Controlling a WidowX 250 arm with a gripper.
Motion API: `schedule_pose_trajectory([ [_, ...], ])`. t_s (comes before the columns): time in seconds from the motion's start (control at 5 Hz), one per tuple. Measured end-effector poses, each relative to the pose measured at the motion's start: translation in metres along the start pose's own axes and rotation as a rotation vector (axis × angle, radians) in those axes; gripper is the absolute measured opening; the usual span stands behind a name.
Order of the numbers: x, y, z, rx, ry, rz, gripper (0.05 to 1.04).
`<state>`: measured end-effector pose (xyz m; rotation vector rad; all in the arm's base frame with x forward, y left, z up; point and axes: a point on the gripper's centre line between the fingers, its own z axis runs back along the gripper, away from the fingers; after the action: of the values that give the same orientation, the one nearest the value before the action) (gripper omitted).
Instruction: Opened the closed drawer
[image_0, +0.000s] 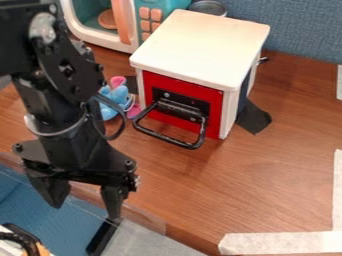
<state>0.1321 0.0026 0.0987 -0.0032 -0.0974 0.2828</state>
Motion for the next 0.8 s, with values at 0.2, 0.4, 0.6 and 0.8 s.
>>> schedule_pose_trajectory([
  [0.2,0.011,-0.001,-0.002,-0.046,-0.044,0.100,1.000],
  [0.4,0.029,-0.001,0.001,-0.106,-0.141,0.219,0.999],
  [0.6,0.046,-0.003,0.002,-0.158,-0.228,0.329,1.000],
  [0.8,0.061,-0.003,0.002,-0.192,-0.324,0.478,1.000],
])
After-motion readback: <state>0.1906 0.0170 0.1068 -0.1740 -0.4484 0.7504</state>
